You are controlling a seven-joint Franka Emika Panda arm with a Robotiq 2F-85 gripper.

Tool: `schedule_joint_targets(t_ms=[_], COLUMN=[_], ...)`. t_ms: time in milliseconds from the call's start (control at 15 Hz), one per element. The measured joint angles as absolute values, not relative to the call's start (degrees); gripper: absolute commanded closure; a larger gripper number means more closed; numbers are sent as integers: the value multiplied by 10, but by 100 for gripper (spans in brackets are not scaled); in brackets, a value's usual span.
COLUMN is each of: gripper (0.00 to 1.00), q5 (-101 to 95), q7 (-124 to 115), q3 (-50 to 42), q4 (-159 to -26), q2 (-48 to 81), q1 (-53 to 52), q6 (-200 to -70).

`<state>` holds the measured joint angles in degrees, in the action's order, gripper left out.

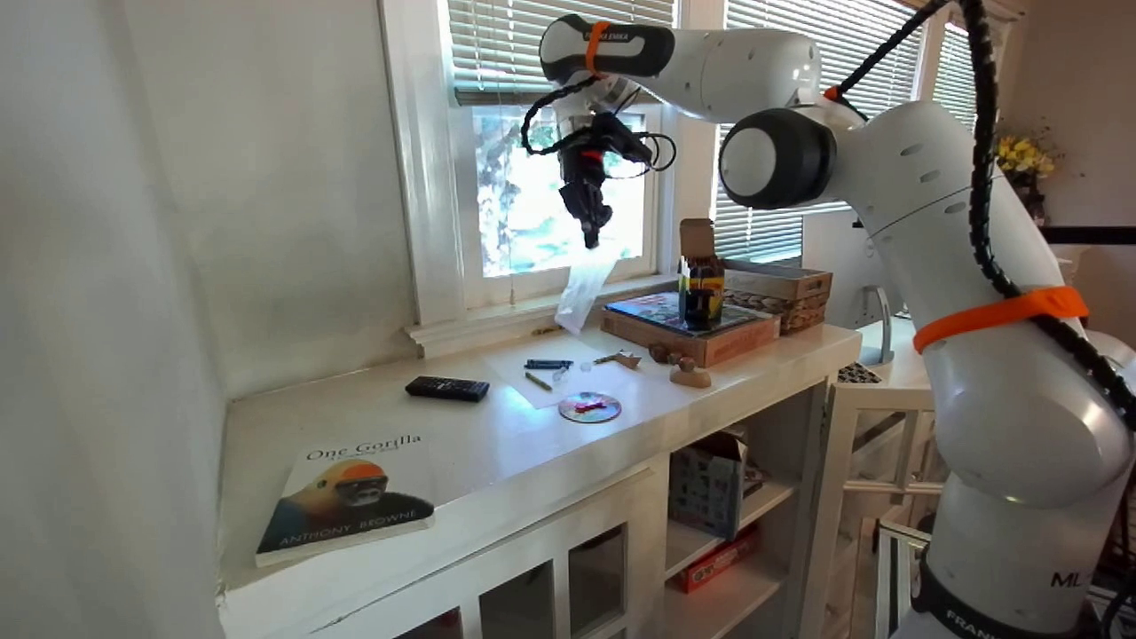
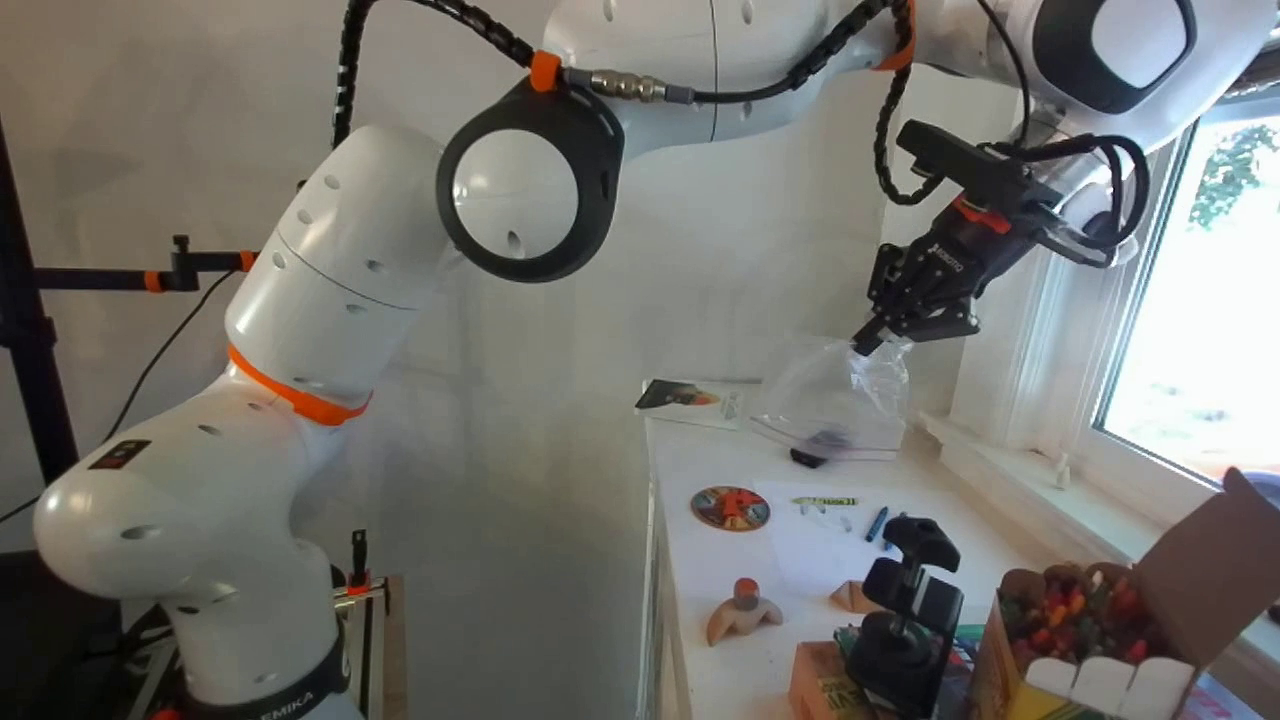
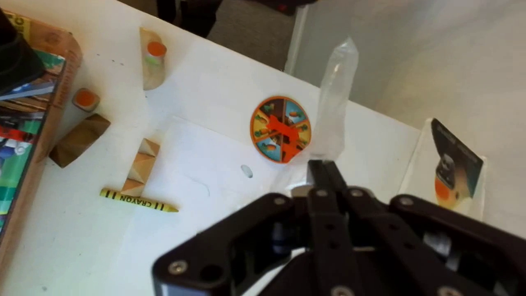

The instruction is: Pick up the plastic bag and shake it

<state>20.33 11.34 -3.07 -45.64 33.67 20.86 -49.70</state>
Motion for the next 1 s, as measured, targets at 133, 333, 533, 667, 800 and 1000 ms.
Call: schedule_joint_targets(t_ms=[133, 333, 533, 667, 800, 1000], gripper=[100, 100, 100, 100, 100, 100], q5=[248, 270, 214, 155, 98, 13], q7=[64, 17, 24, 34, 41, 51], q3=[-31, -34, -43, -51, -55, -60], q4=[-448, -445, -440, -441, -446, -469], q2=[340, 341, 341, 341, 343, 348], q1=[219, 221, 202, 176, 144, 91], q6=[-531, -617, -681, -708, -735, -783])
